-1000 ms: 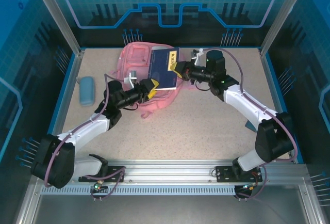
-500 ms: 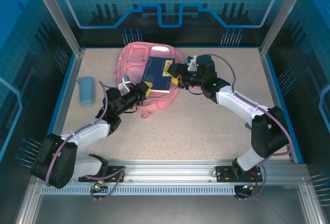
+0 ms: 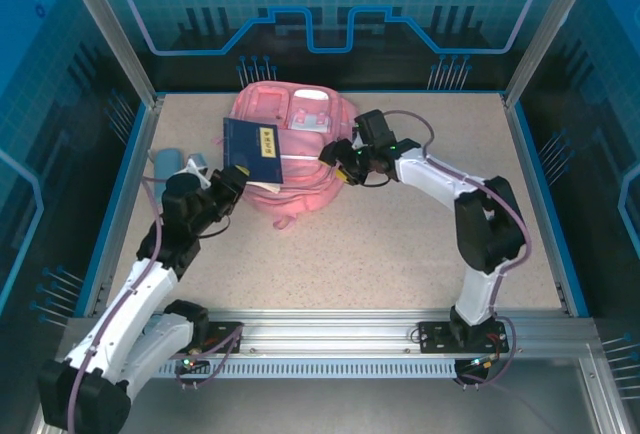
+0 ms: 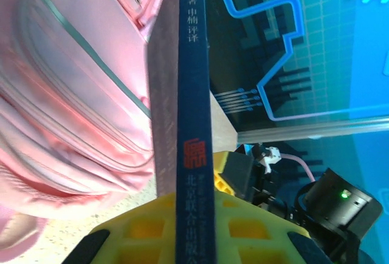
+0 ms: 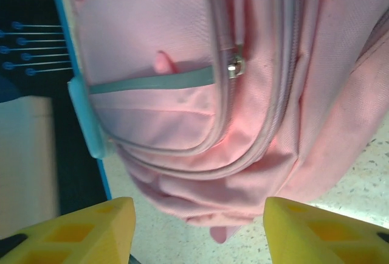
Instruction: Pack the student bag
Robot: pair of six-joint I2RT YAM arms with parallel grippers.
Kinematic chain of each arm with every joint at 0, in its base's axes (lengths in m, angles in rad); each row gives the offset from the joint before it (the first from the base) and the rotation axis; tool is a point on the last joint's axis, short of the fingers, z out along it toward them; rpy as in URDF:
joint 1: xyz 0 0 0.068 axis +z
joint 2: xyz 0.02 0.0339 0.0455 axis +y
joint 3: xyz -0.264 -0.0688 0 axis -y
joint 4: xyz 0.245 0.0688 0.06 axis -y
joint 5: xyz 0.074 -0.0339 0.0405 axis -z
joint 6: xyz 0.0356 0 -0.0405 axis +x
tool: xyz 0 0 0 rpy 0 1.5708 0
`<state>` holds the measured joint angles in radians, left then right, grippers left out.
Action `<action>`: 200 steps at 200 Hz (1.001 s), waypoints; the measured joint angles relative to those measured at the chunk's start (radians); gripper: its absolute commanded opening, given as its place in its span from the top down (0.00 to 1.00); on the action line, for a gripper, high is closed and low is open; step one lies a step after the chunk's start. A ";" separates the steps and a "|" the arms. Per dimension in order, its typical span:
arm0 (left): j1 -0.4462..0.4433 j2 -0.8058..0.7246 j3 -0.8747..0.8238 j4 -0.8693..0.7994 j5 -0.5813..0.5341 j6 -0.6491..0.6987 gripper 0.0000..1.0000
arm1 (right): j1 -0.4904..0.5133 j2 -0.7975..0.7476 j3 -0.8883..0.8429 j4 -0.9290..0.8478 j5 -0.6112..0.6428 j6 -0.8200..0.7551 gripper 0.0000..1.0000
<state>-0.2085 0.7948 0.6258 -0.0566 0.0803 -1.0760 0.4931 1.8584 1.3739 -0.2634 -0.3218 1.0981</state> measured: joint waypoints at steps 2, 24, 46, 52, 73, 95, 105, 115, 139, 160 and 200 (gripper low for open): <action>0.002 -0.003 0.004 -0.012 -0.003 0.006 1.00 | 0.001 0.008 0.005 -0.003 0.001 -0.001 0.43; 0.019 -0.026 0.031 -0.106 -0.019 0.052 1.00 | 0.010 0.071 0.064 -0.036 0.010 -0.010 0.47; 0.023 -0.027 0.040 -0.172 -0.024 0.080 1.00 | 0.011 0.122 0.133 -0.051 0.020 -0.019 0.49; 0.023 -0.027 0.040 -0.185 -0.024 0.086 1.00 | 0.010 0.137 0.150 -0.052 0.020 -0.019 0.50; 0.024 -0.027 0.041 -0.220 -0.024 0.097 1.00 | 0.010 0.185 0.198 -0.053 0.014 -0.019 0.50; 0.024 -0.027 0.041 -0.239 -0.024 0.110 1.00 | 0.010 0.221 0.213 -0.058 0.005 -0.019 0.50; 0.024 -0.027 0.042 -0.245 -0.024 0.111 1.00 | 0.010 0.233 0.217 -0.063 0.000 -0.019 0.50; 0.024 -0.026 0.046 -0.253 -0.022 0.111 1.00 | 0.010 0.243 0.224 -0.067 -0.003 -0.019 0.53; 0.024 -0.022 0.053 -0.253 -0.005 0.111 1.00 | 0.010 0.267 0.243 -0.061 -0.027 -0.016 0.67; 0.024 -0.021 0.053 -0.252 0.030 0.112 1.00 | 0.009 0.277 0.250 -0.047 -0.055 -0.003 0.83; 0.024 0.023 0.054 -0.185 0.187 0.114 1.00 | -0.012 0.275 0.250 0.010 -0.130 0.035 1.00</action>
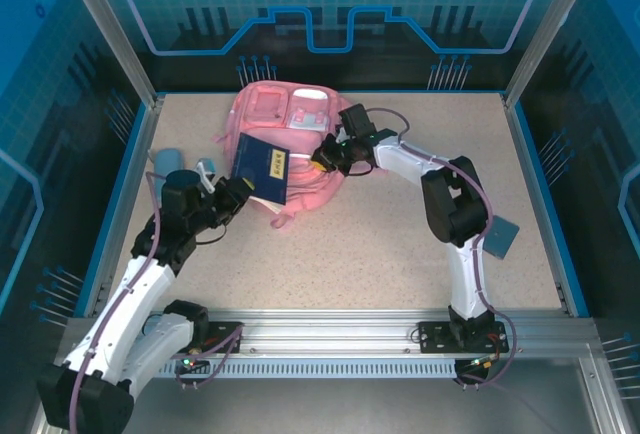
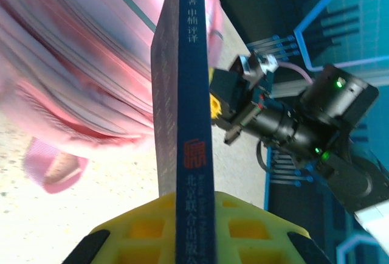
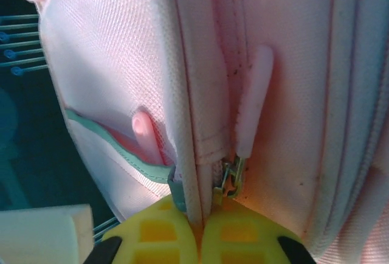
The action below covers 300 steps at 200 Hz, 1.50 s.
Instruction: Pack the student bag
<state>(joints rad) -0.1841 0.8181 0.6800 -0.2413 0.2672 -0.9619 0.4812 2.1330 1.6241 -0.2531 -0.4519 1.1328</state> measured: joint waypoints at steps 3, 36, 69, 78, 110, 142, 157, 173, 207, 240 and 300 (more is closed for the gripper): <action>0.000 0.003 0.000 0.008 0.012 0.000 1.00 | -0.003 -0.001 0.000 0.006 -0.007 0.003 1.00; 0.000 0.038 -0.021 0.174 0.151 -0.002 1.00 | -0.044 -0.042 -0.001 0.092 -0.081 0.096 1.00; 0.000 0.082 -0.101 0.385 0.236 -0.008 1.00 | -0.084 -0.083 0.048 0.134 -0.122 0.178 1.00; 0.002 0.100 -0.118 0.430 0.252 -0.008 1.00 | -0.092 -0.086 0.069 0.137 -0.134 0.201 1.00; 0.002 0.141 -0.151 0.547 0.290 -0.003 1.00 | -0.109 -0.088 0.130 0.137 -0.161 0.271 1.00; 0.002 0.169 -0.178 0.577 0.313 0.036 1.00 | -0.117 -0.088 0.168 0.126 -0.166 0.319 1.00; 0.000 0.198 -0.180 0.572 0.318 0.072 1.00 | -0.123 -0.088 0.174 0.118 -0.167 0.333 1.00; -0.005 0.219 -0.180 0.555 0.317 0.105 1.00 | -0.129 -0.087 0.178 0.102 -0.167 0.338 1.00; -0.015 0.225 -0.181 0.511 0.305 0.167 1.00 | -0.135 -0.087 0.180 0.089 -0.166 0.342 1.00; -0.015 0.224 -0.188 0.471 0.280 0.221 1.00 | -0.137 -0.087 0.180 0.089 -0.166 0.345 1.00; -0.043 0.227 -0.219 0.358 0.272 0.296 1.00 | -0.151 -0.087 0.180 0.097 -0.162 0.357 1.00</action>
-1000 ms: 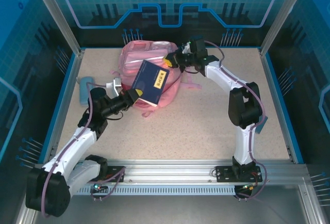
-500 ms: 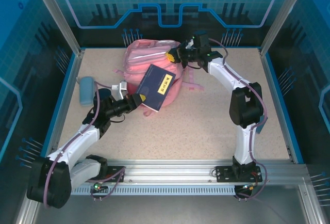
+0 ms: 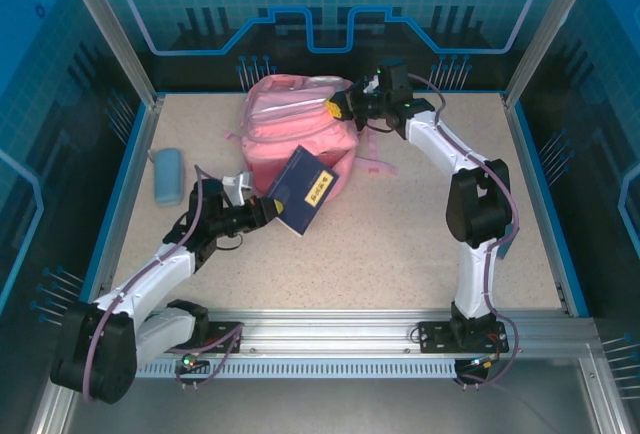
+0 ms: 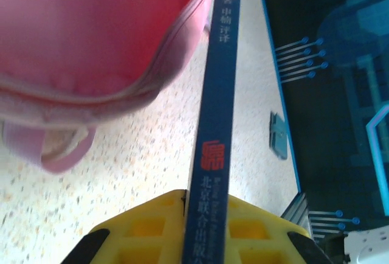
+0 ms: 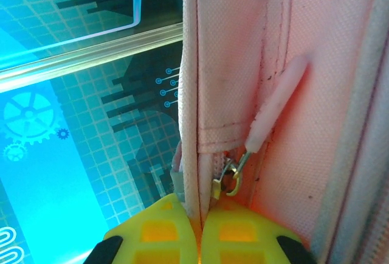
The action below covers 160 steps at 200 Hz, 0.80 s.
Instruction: Pack the student bag
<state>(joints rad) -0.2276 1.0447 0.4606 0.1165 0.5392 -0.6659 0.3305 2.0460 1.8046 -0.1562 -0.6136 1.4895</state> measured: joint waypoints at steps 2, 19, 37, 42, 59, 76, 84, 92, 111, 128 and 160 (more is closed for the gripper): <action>-0.002 0.000 0.000 -0.008 0.000 0.002 1.00 | 0.000 0.000 0.000 0.000 0.000 0.000 1.00; -0.004 0.009 0.000 -0.062 -0.001 0.016 1.00 | -0.003 0.000 0.001 0.004 0.000 0.005 1.00; -0.004 0.011 0.000 -0.087 -0.003 0.019 1.00 | -0.005 0.000 0.001 0.006 0.000 0.010 1.00; -0.004 0.011 0.000 -0.088 -0.003 0.018 1.00 | -0.005 0.000 0.001 0.008 0.000 0.011 1.00; -0.004 0.011 0.000 -0.082 -0.009 0.006 1.00 | -0.005 0.000 0.001 0.008 -0.001 0.012 1.00; -0.005 0.011 0.000 -0.072 -0.023 -0.024 1.00 | -0.005 0.000 -0.006 0.016 -0.002 0.015 1.00; -0.005 0.013 0.000 -0.059 -0.031 -0.045 1.00 | -0.005 0.000 -0.009 0.019 -0.005 0.015 1.00; -0.005 0.018 0.000 -0.040 -0.040 -0.069 1.00 | -0.005 -0.001 -0.014 0.023 -0.006 0.015 1.00; -0.004 0.036 0.000 0.030 -0.060 -0.135 1.00 | -0.005 -0.007 -0.034 0.035 -0.009 0.015 1.00; -0.003 0.061 0.002 0.106 -0.081 -0.198 1.00 | -0.005 -0.016 -0.058 0.056 -0.010 0.018 1.00; 0.002 0.140 0.022 0.232 -0.144 -0.300 1.00 | -0.005 -0.032 -0.093 0.085 -0.016 0.034 1.00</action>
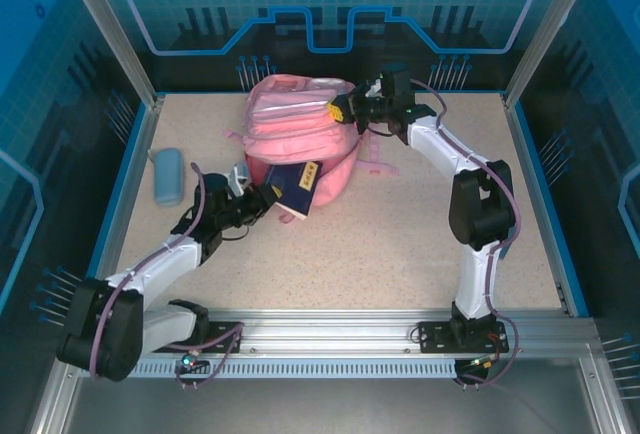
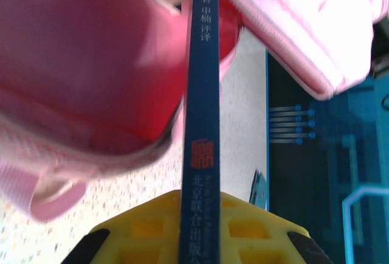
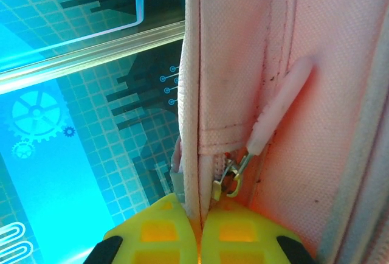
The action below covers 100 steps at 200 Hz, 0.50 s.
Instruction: Pack the student bag
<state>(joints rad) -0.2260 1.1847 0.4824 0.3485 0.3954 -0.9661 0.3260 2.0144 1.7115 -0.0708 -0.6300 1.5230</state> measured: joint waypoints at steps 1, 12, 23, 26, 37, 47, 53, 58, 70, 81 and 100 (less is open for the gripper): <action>0.000 0.003 0.000 0.004 -0.003 -0.002 1.00 | 0.000 0.000 -0.001 0.000 0.000 0.000 1.00; 0.001 0.048 0.001 0.072 -0.027 -0.043 1.00 | 0.000 -0.006 -0.011 0.010 0.000 0.005 1.00; 0.002 0.105 0.002 0.151 -0.050 -0.087 1.00 | 0.000 -0.010 -0.016 0.016 0.000 0.009 1.00; 0.002 0.119 0.002 0.169 -0.055 -0.096 1.00 | 0.000 -0.010 -0.017 0.019 0.000 0.011 1.00; 0.002 0.182 0.004 0.246 -0.071 -0.137 1.00 | 0.000 -0.010 -0.019 0.026 0.000 0.016 1.00; 0.001 0.237 0.010 0.307 -0.083 -0.165 1.00 | 0.000 -0.010 -0.024 0.032 -0.002 0.020 1.00; 0.001 0.269 0.018 0.336 -0.088 -0.183 1.00 | 0.000 -0.010 -0.026 0.035 -0.003 0.023 1.00; 0.002 0.298 0.029 0.358 -0.093 -0.196 1.00 | 0.000 -0.010 -0.028 0.037 -0.003 0.024 1.00; 0.001 0.362 0.058 0.414 -0.105 -0.226 1.00 | 0.000 -0.010 -0.030 0.039 -0.004 0.027 1.00; 0.001 0.415 0.085 0.463 -0.113 -0.249 1.00 | 0.000 -0.010 -0.031 0.041 -0.004 0.030 1.00; 0.001 0.495 0.126 0.528 -0.134 -0.285 1.00 | 0.001 -0.010 -0.035 0.051 -0.006 0.034 1.00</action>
<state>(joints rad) -0.2253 1.6798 0.6079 0.8768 0.2611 -1.2507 0.3271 2.0041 1.6760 -0.0196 -0.6361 1.5566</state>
